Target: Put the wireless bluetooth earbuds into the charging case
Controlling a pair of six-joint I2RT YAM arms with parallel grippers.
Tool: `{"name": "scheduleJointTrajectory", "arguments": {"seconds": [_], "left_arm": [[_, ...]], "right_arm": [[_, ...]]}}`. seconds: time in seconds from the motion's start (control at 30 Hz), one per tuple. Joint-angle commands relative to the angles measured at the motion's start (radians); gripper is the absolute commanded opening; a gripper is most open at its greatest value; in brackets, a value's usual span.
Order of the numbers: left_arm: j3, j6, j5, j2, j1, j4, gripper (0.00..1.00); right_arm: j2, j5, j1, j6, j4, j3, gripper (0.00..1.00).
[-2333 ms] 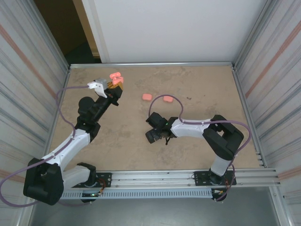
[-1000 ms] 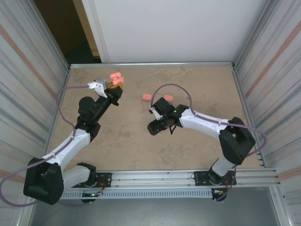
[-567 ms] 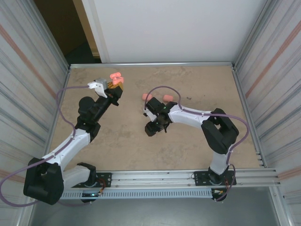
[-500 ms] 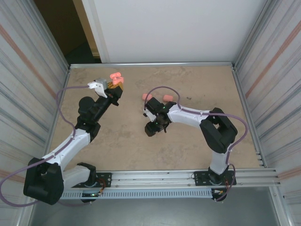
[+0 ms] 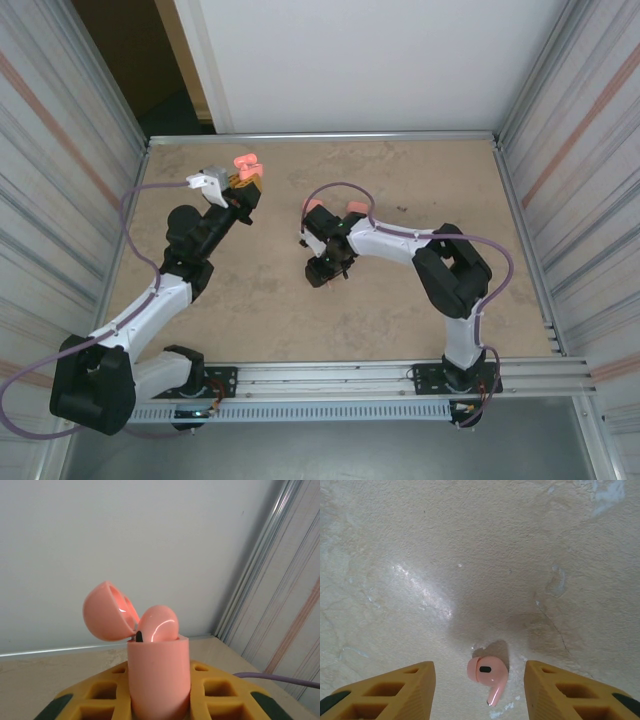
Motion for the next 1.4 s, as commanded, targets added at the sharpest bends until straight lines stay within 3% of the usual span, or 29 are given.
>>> {"name": "scheduleJointTrajectory", "arguments": {"seconds": [0.0,0.83,1.37], "left_arm": [[0.012,0.005,-0.002,-0.008,0.008,0.038,0.0],[0.013,0.006,-0.004,-0.003,0.008,0.038,0.0],[0.017,0.001,0.003,0.01,0.007,0.048,0.0]], "right_arm": [[0.03,-0.02,0.002,-0.022,-0.043,0.032,0.48],[0.079,-0.016,0.011,-0.031,-0.069,0.047,0.37],[0.013,-0.001,0.009,-0.031,-0.039,0.013,0.26]]}}
